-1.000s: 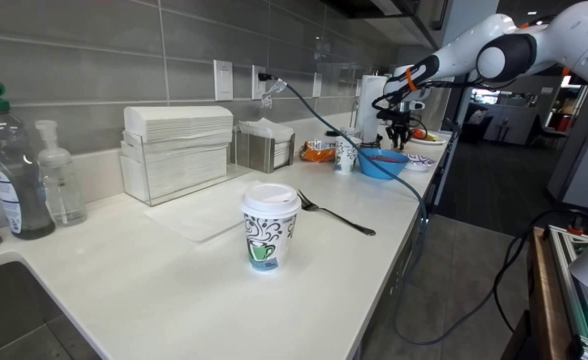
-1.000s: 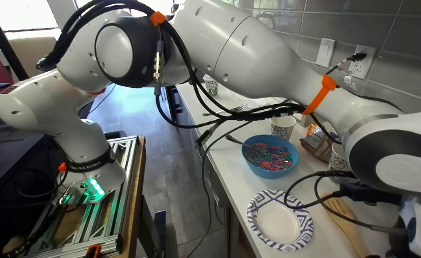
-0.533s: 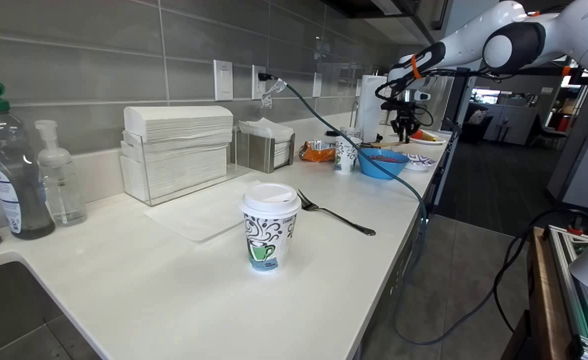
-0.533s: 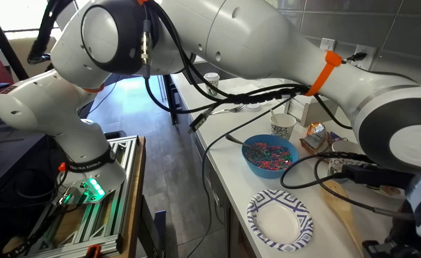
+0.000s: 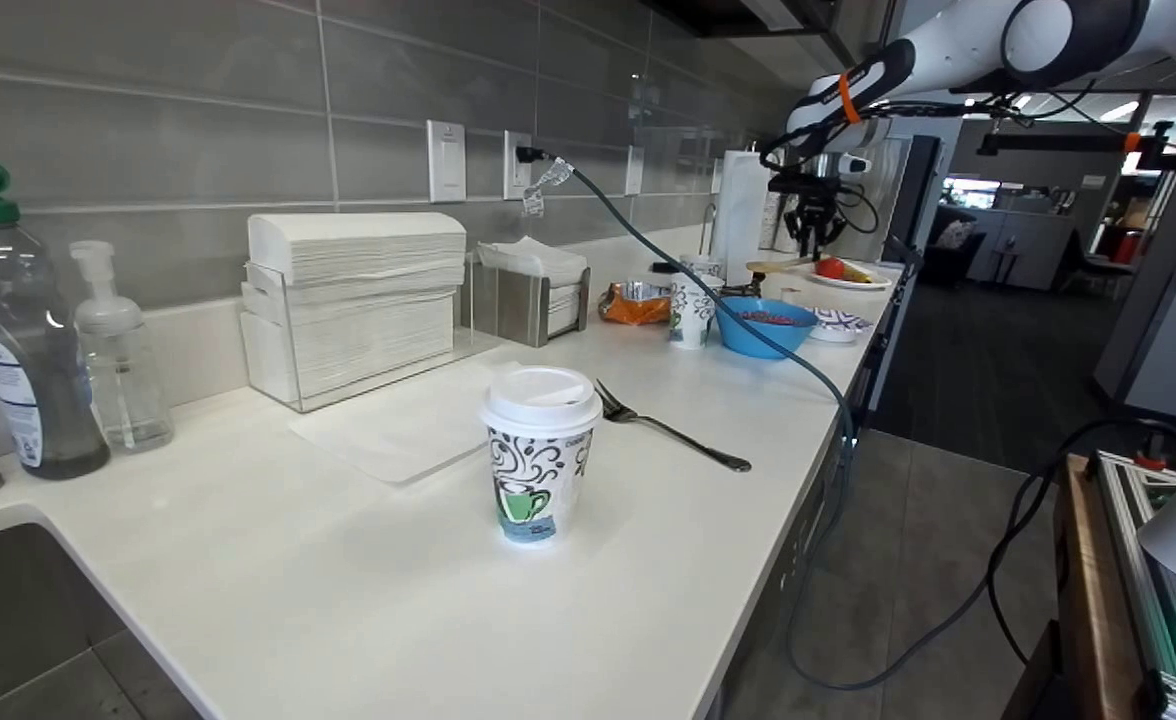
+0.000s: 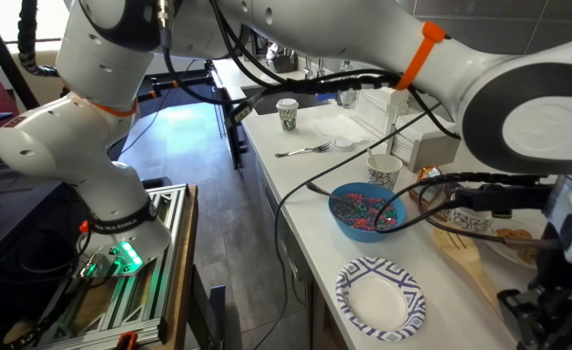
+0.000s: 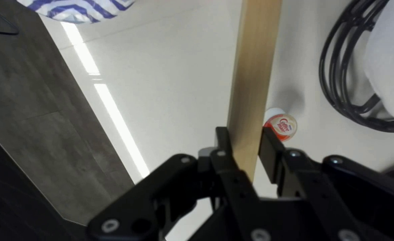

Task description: Put the wooden spoon in the blue bowl, then remove it, then remove the silver spoon out of the blue bowl

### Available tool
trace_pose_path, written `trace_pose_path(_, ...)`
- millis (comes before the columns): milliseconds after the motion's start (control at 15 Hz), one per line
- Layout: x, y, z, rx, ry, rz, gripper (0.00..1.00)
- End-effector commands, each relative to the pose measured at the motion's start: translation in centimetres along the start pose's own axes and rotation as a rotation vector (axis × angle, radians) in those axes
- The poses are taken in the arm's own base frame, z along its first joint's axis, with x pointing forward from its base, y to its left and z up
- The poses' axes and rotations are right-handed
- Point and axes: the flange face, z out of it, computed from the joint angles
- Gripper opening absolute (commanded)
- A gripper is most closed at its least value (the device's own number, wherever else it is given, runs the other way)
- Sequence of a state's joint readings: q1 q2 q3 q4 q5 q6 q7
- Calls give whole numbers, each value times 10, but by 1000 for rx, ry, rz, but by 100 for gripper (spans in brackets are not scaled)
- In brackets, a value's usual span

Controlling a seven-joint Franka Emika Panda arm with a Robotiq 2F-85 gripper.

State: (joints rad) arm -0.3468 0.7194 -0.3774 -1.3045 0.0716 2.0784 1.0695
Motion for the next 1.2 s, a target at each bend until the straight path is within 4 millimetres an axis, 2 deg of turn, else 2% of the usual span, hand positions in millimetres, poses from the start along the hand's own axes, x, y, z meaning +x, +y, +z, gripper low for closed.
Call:
trace_pose_path(0, -33, 22, -18, 48, 61, -81, 7)
trace_pose_path(333, -85, 41, -36, 133, 129, -187, 7)
trace_pose_path(667, -134, 77, -48, 201, 210, -264, 7)
trace_pose_path(933, -157, 100, -53, 277, 299, -285, 7)
trace_pose_path(1133, -166, 109, -59, 353, 345, -266, 7)
